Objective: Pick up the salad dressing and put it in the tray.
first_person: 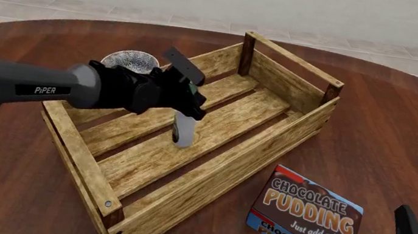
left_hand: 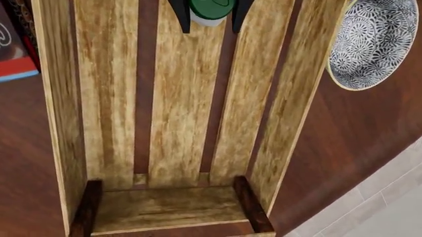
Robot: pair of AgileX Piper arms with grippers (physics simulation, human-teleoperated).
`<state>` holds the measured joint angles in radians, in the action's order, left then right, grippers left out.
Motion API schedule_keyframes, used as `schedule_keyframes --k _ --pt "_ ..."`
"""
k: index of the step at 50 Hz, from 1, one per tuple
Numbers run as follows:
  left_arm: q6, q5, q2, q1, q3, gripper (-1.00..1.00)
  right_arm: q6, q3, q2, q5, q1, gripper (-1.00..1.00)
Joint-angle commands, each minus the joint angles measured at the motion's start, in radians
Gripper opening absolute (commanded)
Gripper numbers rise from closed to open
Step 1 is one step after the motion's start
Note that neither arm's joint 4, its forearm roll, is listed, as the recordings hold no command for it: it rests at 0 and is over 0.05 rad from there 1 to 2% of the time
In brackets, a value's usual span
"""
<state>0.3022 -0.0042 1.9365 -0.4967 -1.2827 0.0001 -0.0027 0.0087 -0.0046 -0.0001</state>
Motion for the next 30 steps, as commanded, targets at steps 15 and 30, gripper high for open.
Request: schedule_keyframes --k 15,30 --pt "0.028 0.011 0.014 0.008 0.036 1.0 0.0 0.0 0.0 0.0 0.0 1.0" --pt "0.036 0.017 -0.048 0.015 0.062 1.0 0.0 0.0 0.0 0.0 0.0 1.0"
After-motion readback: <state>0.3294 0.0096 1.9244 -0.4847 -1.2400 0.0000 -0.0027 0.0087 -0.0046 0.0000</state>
